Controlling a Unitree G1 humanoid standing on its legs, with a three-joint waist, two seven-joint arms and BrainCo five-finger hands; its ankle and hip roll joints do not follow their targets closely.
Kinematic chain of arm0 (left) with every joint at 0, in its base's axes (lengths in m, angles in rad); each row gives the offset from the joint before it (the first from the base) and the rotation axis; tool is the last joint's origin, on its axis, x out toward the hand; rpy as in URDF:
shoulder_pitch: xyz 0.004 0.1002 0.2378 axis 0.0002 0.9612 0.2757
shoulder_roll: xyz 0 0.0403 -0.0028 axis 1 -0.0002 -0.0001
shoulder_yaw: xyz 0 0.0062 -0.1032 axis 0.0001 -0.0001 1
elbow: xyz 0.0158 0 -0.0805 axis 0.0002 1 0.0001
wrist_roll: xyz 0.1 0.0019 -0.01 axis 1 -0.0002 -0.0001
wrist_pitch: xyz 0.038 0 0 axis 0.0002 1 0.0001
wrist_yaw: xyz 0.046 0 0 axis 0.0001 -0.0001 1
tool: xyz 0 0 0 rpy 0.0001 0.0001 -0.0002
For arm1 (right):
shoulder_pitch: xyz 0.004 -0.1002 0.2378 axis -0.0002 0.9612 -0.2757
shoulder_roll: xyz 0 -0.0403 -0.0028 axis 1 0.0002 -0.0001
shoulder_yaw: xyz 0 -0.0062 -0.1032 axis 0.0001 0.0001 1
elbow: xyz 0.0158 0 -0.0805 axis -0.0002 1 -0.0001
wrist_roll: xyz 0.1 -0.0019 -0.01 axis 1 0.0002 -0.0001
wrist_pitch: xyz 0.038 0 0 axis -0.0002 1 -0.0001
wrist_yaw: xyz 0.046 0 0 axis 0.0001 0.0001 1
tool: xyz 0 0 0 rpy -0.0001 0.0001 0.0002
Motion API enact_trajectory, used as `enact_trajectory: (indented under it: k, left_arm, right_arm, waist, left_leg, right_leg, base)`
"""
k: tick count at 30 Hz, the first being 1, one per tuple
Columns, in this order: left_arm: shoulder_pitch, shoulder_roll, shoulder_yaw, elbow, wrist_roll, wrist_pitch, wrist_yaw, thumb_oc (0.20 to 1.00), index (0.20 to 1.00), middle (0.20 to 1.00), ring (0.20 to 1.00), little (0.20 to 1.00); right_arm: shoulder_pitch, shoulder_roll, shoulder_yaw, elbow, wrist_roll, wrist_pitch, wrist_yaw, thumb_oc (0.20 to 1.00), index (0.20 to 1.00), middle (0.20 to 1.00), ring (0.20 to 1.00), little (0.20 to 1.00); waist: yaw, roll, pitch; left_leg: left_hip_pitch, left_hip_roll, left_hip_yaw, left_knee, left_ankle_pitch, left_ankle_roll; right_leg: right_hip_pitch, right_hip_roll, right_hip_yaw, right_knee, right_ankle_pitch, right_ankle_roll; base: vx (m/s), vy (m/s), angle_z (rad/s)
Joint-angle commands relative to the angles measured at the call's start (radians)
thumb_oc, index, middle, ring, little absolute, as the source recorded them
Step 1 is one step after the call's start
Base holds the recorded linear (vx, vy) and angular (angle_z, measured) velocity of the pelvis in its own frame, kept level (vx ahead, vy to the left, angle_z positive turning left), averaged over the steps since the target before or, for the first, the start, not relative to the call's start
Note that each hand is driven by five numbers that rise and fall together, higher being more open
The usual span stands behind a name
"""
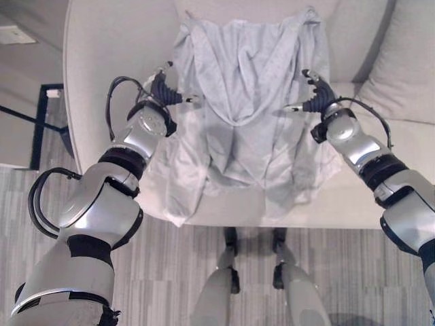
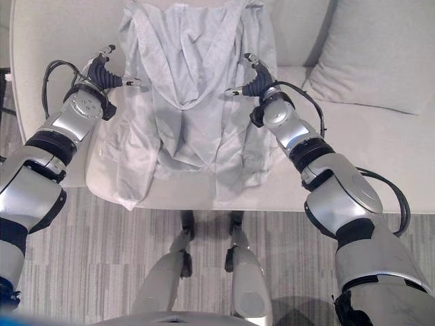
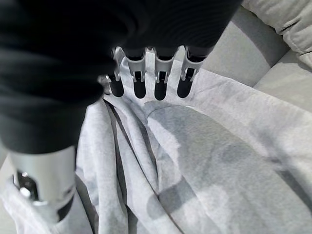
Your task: Hang the clothes on the sofa on the clothes rack.
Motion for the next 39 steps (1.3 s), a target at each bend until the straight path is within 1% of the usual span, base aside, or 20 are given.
enact_trajectory:
  k: [1, 7, 8, 17, 24, 31, 33, 34, 35, 36, 39]
  left_arm:
    - [-0.111, -0.011, -0.050, 0.092, -0.013, -0.011, 0.003, 1.000, 1.000, 1.000, 1.000, 1.000]
    - [-0.128, -0.005, -0.059, 0.083, -0.004, -0.005, 0.016, 1.000, 1.000, 1.000, 1.000, 1.000]
    - [-0.132, -0.007, -0.055, 0.081, -0.002, -0.003, 0.031, 1.000, 1.000, 1.000, 1.000, 1.000]
    - [-0.137, 0.002, -0.055, 0.075, 0.019, 0.001, 0.045, 1.000, 1.000, 1.000, 1.000, 1.000]
    - [-0.150, 0.021, -0.072, 0.073, 0.047, 0.004, 0.052, 1.000, 1.000, 1.000, 1.000, 1.000]
    - [-0.168, 0.038, -0.103, 0.088, 0.050, 0.005, 0.046, 1.000, 1.000, 1.000, 1.000, 1.000]
    - [-0.176, 0.041, -0.114, 0.095, 0.044, 0.004, 0.043, 1.000, 1.000, 1.000, 1.000, 1.000]
    - [-0.187, 0.038, -0.128, 0.106, 0.040, 0.004, 0.038, 1.000, 1.000, 1.000, 1.000, 1.000]
    - [-0.187, 0.039, -0.128, 0.106, 0.040, 0.004, 0.038, 1.000, 1.000, 1.000, 1.000, 1.000]
    - [-0.195, 0.036, -0.140, 0.117, 0.034, 0.005, 0.031, 1.000, 1.000, 1.000, 1.000, 1.000]
    - [-0.209, 0.031, -0.161, 0.125, 0.033, 0.006, 0.021, 1.000, 1.000, 1.000, 1.000, 1.000]
  right_arm:
    - [-0.095, 0.011, -0.011, 0.091, 0.009, -0.018, -0.026, 1.000, 1.000, 1.000, 1.000, 1.000]
    - [-0.084, 0.005, -0.036, 0.068, -0.015, -0.013, -0.074, 1.000, 1.000, 1.000, 1.000, 1.000]
    - [-0.068, 0.008, -0.065, 0.039, -0.025, -0.020, -0.110, 1.000, 1.000, 1.000, 1.000, 1.000]
    - [-0.046, -0.010, -0.090, -0.039, -0.084, -0.027, -0.158, 1.000, 1.000, 1.000, 1.000, 1.000]
    - [-0.036, -0.044, -0.115, -0.056, -0.074, -0.032, -0.177, 1.000, 1.000, 1.000, 1.000, 1.000]
    - [-0.052, -0.044, -0.100, 0.016, -0.005, -0.021, -0.140, 1.000, 1.000, 1.000, 1.000, 1.000]
    - [-0.061, -0.031, -0.084, 0.049, 0.041, -0.020, -0.111, 1.000, 1.000, 1.000, 1.000, 1.000]
    - [-0.081, -0.014, -0.065, 0.093, 0.092, -0.014, -0.079, 1.000, 1.000, 1.000, 1.000, 1.000]
    - [-0.081, -0.014, -0.065, 0.094, 0.092, -0.014, -0.078, 1.000, 1.000, 1.000, 1.000, 1.000]
    - [-0.106, 0.003, -0.046, 0.139, 0.130, -0.007, -0.057, 1.000, 1.000, 1.000, 1.000, 1.000]
    - [-0.138, 0.025, -0.020, 0.183, 0.179, 0.003, -0.026, 1.000, 1.000, 1.000, 1.000, 1.000]
  waist:
    - [0.011, 0.013, -0.031]
    - [0.003, 0.017, -0.025]
    - [-0.005, 0.018, -0.020]
    - [-0.023, 0.019, -0.012]
    - [-0.033, 0.021, -0.008]
    - [-0.036, 0.017, -0.001]
    - [-0.035, 0.015, 0.001]
    - [-0.033, 0.011, 0.002]
    - [-0.033, 0.011, 0.002]
    - [-0.029, 0.009, 0.002]
    - [-0.023, 0.006, 0.003]
  left_leg:
    - [-0.020, 0.007, -0.020, 0.004, 0.004, -0.110]
    - [-0.026, 0.008, -0.019, 0.004, 0.003, -0.108]
    - [-0.025, 0.008, -0.017, 0.004, 0.000, -0.106]
    - [-0.026, 0.008, -0.011, 0.004, -0.007, -0.100]
    - [-0.035, 0.006, -0.004, 0.004, -0.010, -0.097]
    - [-0.039, 0.004, -0.003, 0.004, -0.009, -0.096]
    - [-0.039, 0.004, -0.003, 0.004, -0.008, -0.096]
    - [-0.041, 0.004, -0.002, 0.004, -0.006, -0.097]
    - [-0.041, 0.004, -0.002, 0.004, -0.006, -0.097]
    - [-0.042, 0.003, -0.005, 0.004, -0.003, -0.098]
    - [-0.042, 0.002, -0.008, 0.004, 0.001, -0.099]
  right_leg:
    - [-0.050, -0.067, 0.022, 0.011, 0.017, 0.189]
    - [-0.058, -0.065, 0.024, 0.011, 0.017, 0.189]
    - [-0.057, -0.064, 0.028, 0.011, 0.016, 0.189]
    - [-0.069, -0.065, 0.038, 0.011, 0.017, 0.189]
    - [-0.082, -0.066, 0.043, 0.011, 0.022, 0.189]
    - [-0.090, -0.067, 0.045, 0.011, 0.029, 0.189]
    - [-0.093, -0.066, 0.043, 0.011, 0.030, 0.189]
    - [-0.094, -0.065, 0.043, 0.011, 0.031, 0.189]
    - [-0.093, -0.065, 0.043, 0.011, 0.031, 0.189]
    - [-0.095, -0.064, 0.042, 0.011, 0.031, 0.189]
    - [-0.093, -0.063, 0.037, 0.011, 0.033, 0.189]
  base:
    - [0.00, 0.000, 0.00]
    - [0.00, 0.000, 0.00]
    - [0.00, 0.000, 0.00]
    - [0.01, 0.015, -0.05]
    - [0.00, 0.008, -0.03]
    - [0.00, 0.005, -0.02]
    - [0.00, 0.000, 0.00]
    - [0.00, 0.000, 0.00]
    - [0.00, 0.000, 0.00]
    - [0.00, 0.000, 0.00]
    - [0.00, 0.000, 0.00]
